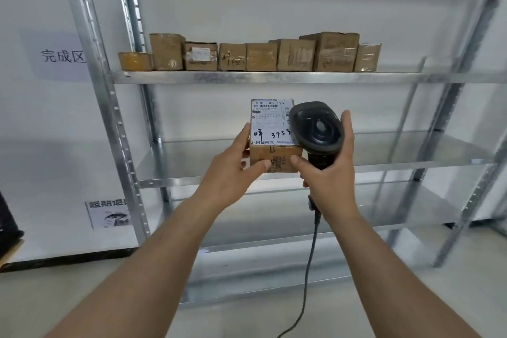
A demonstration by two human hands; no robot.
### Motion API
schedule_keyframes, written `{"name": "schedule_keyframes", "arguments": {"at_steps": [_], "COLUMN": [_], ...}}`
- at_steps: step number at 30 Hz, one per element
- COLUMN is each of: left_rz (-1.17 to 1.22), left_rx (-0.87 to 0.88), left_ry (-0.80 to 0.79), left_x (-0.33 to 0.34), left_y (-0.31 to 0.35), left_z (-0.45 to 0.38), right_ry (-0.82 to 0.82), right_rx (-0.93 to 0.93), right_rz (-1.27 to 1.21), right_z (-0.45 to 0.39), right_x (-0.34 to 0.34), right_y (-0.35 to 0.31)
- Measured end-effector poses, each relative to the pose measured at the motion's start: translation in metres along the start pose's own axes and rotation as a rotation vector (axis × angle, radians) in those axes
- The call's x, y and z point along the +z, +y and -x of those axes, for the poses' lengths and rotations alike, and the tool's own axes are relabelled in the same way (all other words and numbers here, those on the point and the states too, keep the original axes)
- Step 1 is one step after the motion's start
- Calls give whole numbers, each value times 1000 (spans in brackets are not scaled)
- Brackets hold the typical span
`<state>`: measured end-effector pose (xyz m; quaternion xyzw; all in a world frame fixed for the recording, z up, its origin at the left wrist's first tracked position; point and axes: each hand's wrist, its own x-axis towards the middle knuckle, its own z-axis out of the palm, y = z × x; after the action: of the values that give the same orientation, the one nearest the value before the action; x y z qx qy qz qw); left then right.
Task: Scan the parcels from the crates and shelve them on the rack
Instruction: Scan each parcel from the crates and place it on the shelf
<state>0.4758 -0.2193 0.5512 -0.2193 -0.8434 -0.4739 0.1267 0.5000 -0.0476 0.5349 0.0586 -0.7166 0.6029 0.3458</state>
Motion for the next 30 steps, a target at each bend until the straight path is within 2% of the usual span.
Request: {"name": "schedule_keyframes", "arguments": {"at_steps": [5, 12, 20, 30], "left_rz": [36, 72, 120, 160], "left_rx": [49, 113, 185, 239], "left_ry": [-75, -155, -184, -209], "left_x": [60, 113, 154, 197], "left_y": [25, 50, 59, 56], "left_z": [-18, -46, -100, -227], "right_ry": [76, 174, 222, 291], "right_rx": [9, 12, -30, -103], "right_rz": [66, 105, 132, 121], "right_z": [-8, -23, -67, -182], "right_x": [-64, -119, -148, -156], "right_y": [10, 21, 42, 86]}}
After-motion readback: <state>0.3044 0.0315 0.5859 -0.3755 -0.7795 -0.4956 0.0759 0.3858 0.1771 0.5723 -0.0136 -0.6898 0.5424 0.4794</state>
